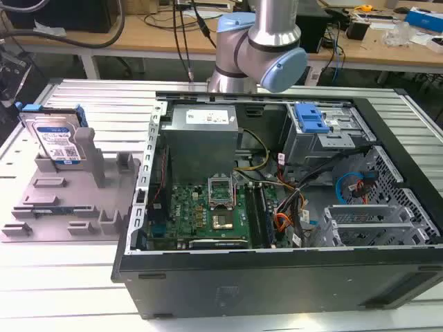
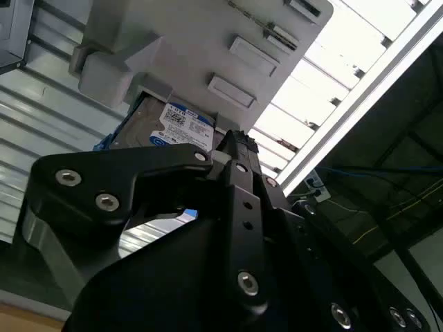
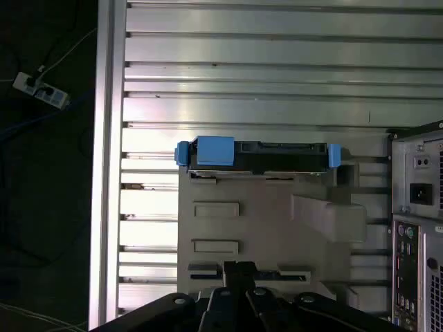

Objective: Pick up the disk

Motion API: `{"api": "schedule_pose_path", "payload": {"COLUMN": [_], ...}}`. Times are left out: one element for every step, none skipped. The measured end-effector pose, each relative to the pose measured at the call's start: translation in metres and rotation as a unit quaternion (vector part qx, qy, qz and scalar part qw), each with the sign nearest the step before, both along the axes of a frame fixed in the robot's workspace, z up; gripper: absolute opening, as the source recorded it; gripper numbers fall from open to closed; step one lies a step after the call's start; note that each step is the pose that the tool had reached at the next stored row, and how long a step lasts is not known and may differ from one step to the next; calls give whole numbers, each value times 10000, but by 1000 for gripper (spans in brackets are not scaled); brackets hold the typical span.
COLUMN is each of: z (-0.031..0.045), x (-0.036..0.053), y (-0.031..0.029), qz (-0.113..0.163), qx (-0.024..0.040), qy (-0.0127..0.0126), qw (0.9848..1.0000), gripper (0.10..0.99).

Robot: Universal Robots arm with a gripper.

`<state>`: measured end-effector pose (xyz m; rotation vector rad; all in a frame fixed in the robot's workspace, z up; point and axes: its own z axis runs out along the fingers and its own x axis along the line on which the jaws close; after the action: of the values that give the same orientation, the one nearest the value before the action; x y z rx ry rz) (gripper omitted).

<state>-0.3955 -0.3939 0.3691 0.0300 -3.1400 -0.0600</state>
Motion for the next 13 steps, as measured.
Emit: {"api": "schedule_pose_path", "payload": {"z": [0,0,0,0,0,0,0,0,0,0,-1,0,0], "x": [0,0,0,0,0,0,0,0,0,0,0,0,0], "y": [0,0,0,0,0,0,0,0,0,0,0,0,0], "qz": [0,0,0,0,0,0,0,3,18,110,309,584,780], "qx": [0,0,0,0,0,0,0,0,0,0,0,0,0], "qy": [0,0,0,0,0,0,0,0,0,0,-1,0,0], "qw": [10000,10000,10000,10000,10000,10000,10000,10000,10000,9999,9995,9983,9970], "gripper": [106,106,106,106,106,106,106,106,106,106,106,106,106]}}
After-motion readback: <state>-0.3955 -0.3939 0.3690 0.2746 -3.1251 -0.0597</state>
